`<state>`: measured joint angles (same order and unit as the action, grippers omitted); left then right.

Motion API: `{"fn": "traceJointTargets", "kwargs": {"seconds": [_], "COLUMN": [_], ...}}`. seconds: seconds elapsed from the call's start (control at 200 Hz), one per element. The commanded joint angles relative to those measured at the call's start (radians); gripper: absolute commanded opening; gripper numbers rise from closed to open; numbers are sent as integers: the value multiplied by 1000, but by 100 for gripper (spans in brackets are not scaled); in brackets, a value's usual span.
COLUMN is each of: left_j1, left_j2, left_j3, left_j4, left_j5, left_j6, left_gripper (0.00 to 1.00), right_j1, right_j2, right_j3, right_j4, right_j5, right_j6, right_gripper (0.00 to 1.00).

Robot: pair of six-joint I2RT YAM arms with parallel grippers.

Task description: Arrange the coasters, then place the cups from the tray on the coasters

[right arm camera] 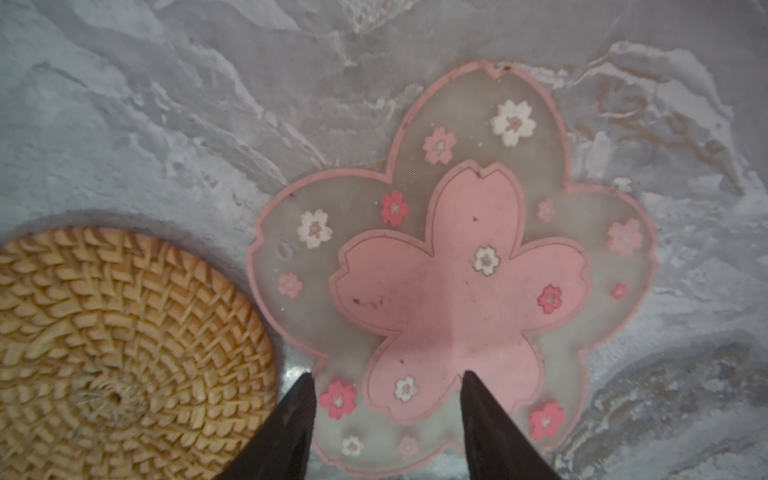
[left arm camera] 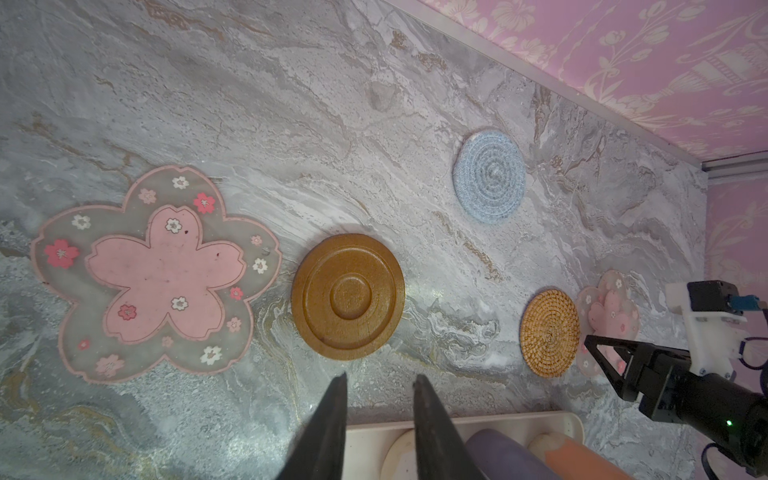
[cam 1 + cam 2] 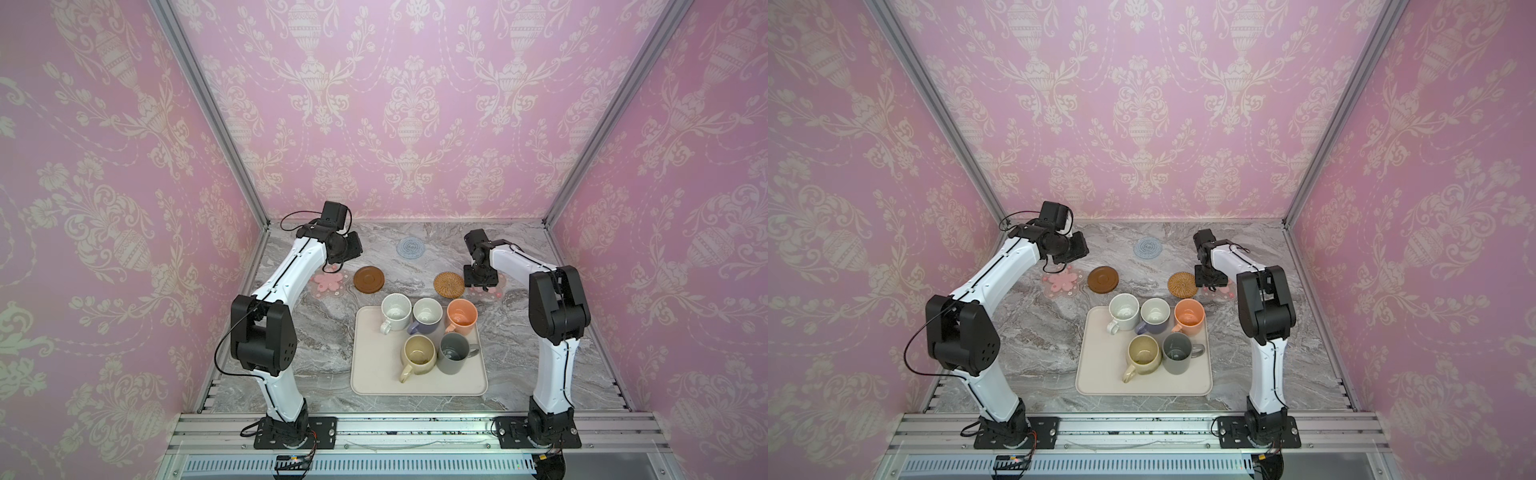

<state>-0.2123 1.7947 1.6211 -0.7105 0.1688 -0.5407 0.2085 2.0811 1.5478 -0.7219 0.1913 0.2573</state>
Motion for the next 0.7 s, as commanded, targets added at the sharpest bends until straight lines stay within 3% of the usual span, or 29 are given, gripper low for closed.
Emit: {"fn": "traceJointTargets", "kwargs": {"seconds": [0.0, 0.696], "left_j1": [8, 11], "left_j2": [0, 1], "left_j3": [-4, -9], "left_j4": [5, 2], "left_j5": [17, 16], "left_j6": [-17, -16], "left_gripper": [31, 31], "right_j1": [15, 5], "right_j2": [28, 67], "right_j3": [36, 34], "right_j4": [-31, -39], "right_j5": [8, 45], "right_j6": [-20, -15], "right_gripper": [58, 57]}}
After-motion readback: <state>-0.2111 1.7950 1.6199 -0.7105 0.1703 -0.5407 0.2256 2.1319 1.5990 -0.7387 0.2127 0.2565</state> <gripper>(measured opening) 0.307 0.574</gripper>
